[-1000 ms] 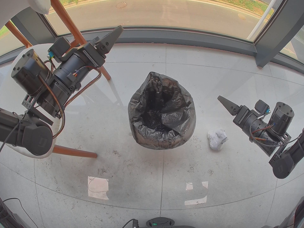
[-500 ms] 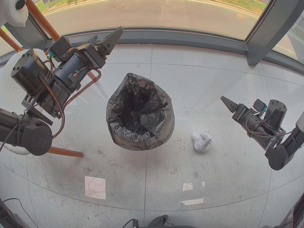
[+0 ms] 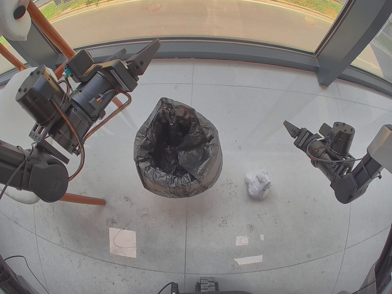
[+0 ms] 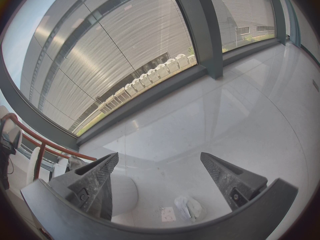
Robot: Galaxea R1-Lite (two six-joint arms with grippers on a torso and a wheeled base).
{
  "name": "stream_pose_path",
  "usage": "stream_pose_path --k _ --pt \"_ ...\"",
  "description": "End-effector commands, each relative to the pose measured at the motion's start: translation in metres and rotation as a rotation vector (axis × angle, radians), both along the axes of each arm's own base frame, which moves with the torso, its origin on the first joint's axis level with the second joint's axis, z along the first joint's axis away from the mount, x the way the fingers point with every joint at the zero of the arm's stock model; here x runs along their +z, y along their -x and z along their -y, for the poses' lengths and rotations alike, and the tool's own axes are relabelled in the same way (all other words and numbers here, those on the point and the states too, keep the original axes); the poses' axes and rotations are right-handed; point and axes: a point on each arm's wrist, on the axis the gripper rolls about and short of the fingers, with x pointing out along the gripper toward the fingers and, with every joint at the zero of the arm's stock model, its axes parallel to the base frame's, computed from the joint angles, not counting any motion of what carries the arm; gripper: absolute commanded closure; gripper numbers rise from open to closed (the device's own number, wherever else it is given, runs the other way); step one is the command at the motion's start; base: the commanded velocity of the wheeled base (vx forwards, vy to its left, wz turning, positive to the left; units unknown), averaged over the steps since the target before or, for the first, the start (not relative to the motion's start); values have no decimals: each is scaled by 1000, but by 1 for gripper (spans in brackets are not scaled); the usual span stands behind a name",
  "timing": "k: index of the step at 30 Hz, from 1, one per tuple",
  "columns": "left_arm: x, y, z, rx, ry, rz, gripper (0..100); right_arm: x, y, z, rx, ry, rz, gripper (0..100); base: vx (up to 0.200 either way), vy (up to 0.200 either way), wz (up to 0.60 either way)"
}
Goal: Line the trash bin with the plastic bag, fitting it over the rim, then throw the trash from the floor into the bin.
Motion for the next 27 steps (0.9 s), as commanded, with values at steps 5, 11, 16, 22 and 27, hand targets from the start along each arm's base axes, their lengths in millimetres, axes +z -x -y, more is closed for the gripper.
stream_pose_path --k 5,11,16,22,27 --pt "5 3 -2 -48 47 -16 0 -20 -14 -1 5 113 -60 0 -40 -160 0" --pt "3 0 -9 -29 28 -56 0 -31 -23 1 11 221 -60 0 -67 -200 0" --pt "3 -2 -12 -6 19 -53 0 -42 -25 -5 30 235 -83 0 0 -200 0" --pt "0 -8 -24 68 -38 -38 0 -59 -29 -10 48 265 -109 0 0 0 0" --pt "1 -9 -27 84 -46 -33 0 -74 -34 -12 54 270 -134 0 0 0 0"
